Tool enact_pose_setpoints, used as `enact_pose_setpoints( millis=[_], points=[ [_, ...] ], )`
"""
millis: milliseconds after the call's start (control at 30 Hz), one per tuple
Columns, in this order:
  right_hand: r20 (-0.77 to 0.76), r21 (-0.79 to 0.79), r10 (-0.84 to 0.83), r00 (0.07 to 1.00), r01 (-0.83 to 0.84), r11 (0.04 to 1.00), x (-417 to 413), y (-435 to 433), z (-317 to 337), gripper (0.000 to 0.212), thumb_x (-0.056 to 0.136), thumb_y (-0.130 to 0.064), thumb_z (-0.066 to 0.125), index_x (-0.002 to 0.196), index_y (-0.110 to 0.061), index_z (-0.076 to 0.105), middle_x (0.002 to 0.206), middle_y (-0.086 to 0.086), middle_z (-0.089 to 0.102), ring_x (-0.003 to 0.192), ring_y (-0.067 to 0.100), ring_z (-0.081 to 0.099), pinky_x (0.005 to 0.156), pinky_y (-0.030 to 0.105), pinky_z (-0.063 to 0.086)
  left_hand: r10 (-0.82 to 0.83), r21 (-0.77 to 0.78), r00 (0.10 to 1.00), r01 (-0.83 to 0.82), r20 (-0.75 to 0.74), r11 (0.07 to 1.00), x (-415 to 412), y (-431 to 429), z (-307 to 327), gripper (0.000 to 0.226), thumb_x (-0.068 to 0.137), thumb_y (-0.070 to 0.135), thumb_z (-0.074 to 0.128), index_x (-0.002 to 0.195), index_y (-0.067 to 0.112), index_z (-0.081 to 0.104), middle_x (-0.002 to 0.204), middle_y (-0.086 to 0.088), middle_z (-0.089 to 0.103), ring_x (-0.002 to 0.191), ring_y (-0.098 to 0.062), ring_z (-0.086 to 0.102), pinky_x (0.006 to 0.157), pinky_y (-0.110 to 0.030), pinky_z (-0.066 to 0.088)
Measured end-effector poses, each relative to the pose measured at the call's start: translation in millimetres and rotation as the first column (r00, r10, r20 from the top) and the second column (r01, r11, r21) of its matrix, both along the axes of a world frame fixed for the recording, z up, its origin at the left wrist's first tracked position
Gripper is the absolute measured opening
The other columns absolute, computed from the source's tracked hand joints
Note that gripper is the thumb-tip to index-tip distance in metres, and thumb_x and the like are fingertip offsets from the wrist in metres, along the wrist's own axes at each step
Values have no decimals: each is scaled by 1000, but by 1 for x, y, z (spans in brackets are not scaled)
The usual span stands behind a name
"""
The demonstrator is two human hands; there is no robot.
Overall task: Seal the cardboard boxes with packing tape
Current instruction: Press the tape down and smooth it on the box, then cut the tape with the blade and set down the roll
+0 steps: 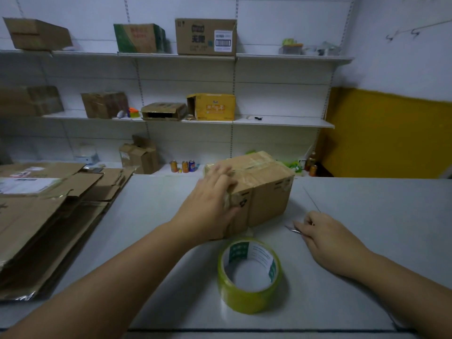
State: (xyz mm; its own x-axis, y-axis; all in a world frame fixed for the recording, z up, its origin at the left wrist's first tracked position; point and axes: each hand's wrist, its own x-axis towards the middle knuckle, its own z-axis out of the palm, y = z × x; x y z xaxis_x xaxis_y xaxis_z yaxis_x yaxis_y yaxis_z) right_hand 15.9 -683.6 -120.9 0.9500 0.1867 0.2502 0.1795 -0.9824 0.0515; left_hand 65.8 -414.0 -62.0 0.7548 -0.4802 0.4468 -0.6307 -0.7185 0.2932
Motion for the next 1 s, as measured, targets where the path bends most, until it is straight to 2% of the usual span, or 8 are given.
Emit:
enact_pose_setpoints(
  millis=[100, 233, 367, 500, 733, 800, 900, 1000],
  points=[
    [-11, -2, -37, 999, 37, 999, -4, 8, 8, 29, 98, -32, 37, 119, -24, 56, 109, -1, 49, 103, 18, 47, 78, 29, 35, 40, 165, 998, -33, -39, 986, 3, 2, 2, 77, 81, 44, 66, 143, 27, 22, 156, 10, 10, 144, -11, -3, 109, -41, 33],
    [25, 377, -32, 999, 20, 926, -25, 51, 35, 29, 95, -41, 44, 108, -25, 64, 100, -5, 57, 95, 13, 55, 79, 28, 43, 36, 157, 997, -25, -62, 987, 3, 1, 4, 92, 76, 42, 72, 147, 33, 14, 154, 10, 12, 143, -13, 0, 111, -43, 30],
    [-358, 373, 24, 933, 119, 920, -49, 96, 50, 44, 78, -67, 52, 100, -30, 60, 95, -8, 63, 86, 9, 59, 74, 31, 50, -28, 87, 999, 31, -40, 996, 3, 1, 13, 83, 74, 27, 74, 143, 29, 29, 151, 8, 25, 143, -14, 8, 115, -37, 18],
    [-376, 472, 116, 919, 83, 877, -50, 84, 49, 10, 80, -26, 60, 89, -29, 65, 88, -8, 67, 82, 10, 62, 68, 28, 51, 47, 190, 998, -52, 31, 980, 14, 32, 32, 68, 76, 8, 67, 132, 36, 42, 149, 13, 29, 141, -18, 11, 113, -44, 19],
    [-347, 744, 380, 857, 4, 669, -60, 41, 71, 43, 86, 2, 56, 86, -37, 74, 94, -12, 70, 93, 4, 64, 83, 21, 51, 32, 460, 998, -55, 58, 886, 30, 92, 46, 80, 82, 6, 64, 143, 39, 23, 156, 7, 17, 142, -19, 23, 109, -30, 28],
    [-286, 770, 385, 878, -28, 637, -60, 36, 77, 43, 87, 5, 54, 86, -34, 74, 93, -11, 71, 91, 3, 65, 79, 19, 50, 105, 492, 991, -52, -80, 869, 25, 97, 50, 93, 79, 1, 64, 145, 41, 12, 156, 10, 7, 141, -19, 20, 104, -23, 32],
    [-150, 857, 364, 919, -63, 512, -51, 33, 78, 33, 88, 10, 54, 91, -18, 71, 88, -1, 72, 88, 12, 67, 75, 20, 50, 35, 236, 925, 59, -378, 970, 13, 91, 50, 94, 77, 5, 68, 145, 38, 11, 140, 13, 18, 124, -16, 32, 89, -14, 37],
    [23, 955, 268, 963, -101, 278, -30, 40, 89, 7, 84, -18, 68, 90, -17, 70, 85, 1, 73, 83, 16, 69, 68, 23, 52, -162, -476, 878, -83, -450, 875, 19, 78, 31, 56, 89, 26, 57, 138, 34, 32, 145, 1, 33, 126, -16, 35, 99, -32, 37]
  ],
)
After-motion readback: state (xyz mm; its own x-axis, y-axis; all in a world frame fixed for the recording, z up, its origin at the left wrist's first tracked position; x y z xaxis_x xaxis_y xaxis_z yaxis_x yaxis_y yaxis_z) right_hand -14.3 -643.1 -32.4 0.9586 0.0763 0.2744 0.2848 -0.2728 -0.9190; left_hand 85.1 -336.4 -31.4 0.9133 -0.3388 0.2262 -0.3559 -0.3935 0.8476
